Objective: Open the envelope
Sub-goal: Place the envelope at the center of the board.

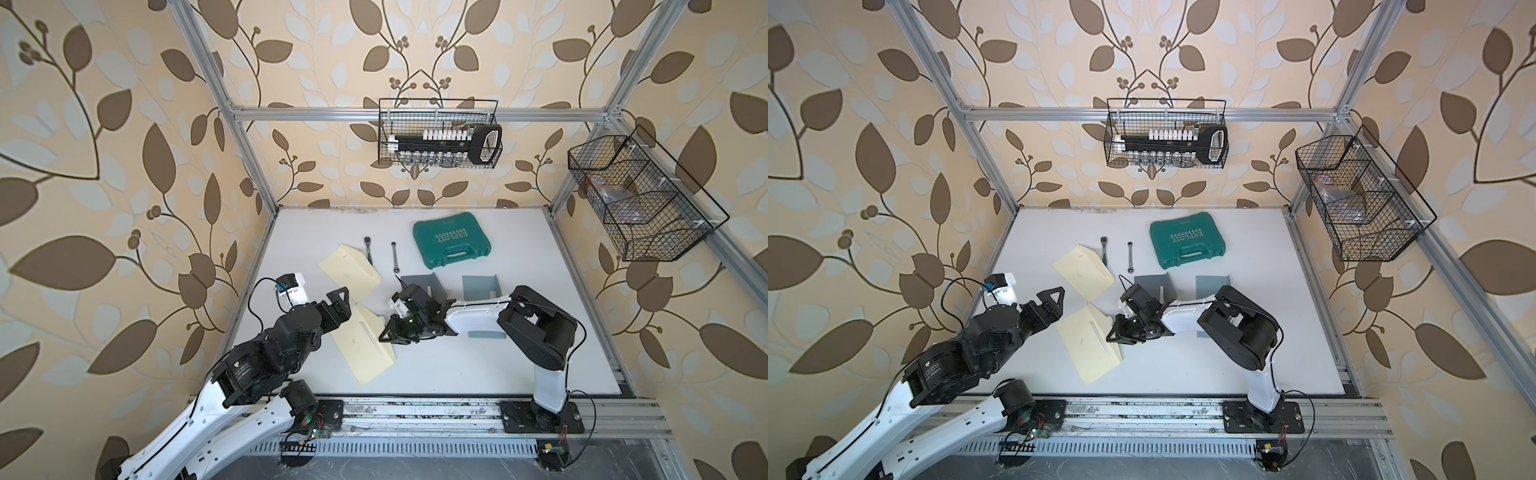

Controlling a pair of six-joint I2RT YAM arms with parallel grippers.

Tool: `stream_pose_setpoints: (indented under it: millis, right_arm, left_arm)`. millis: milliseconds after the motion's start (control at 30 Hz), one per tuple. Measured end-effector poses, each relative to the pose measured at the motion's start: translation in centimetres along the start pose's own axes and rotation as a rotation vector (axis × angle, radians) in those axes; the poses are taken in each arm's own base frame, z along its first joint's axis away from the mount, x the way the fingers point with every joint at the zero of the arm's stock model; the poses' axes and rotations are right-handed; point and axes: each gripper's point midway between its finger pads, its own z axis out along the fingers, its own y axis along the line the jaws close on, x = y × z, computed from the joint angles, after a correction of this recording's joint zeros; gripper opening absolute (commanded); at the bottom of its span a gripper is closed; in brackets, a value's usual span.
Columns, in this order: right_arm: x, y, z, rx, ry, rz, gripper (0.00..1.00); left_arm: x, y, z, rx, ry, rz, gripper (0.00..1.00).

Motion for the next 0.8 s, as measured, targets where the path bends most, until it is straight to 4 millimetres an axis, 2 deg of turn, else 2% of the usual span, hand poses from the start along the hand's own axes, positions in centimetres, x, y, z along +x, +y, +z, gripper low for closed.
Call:
stream_pose_setpoints:
  millis: [100,500,800]
  right_arm:
    - [0.1,-0.3,0.0,0.007,0.000,0.003,0.20]
    - [-0.2,-0.6,-0.3,0.017,-0.030,-0.013,0.05]
    - [-0.9,0.0,-1.5,0.005,-0.086,-0.026,0.07]
  left_arm:
    - [0.2,-0.1,0.1,0.002,0.010,0.000,0.96]
    - [0.3,-0.1,0.2,0.002,0.015,-0.002,0.96]
    - [0.4,-0.1,0.3,-0.002,0.019,-0.013,0.97]
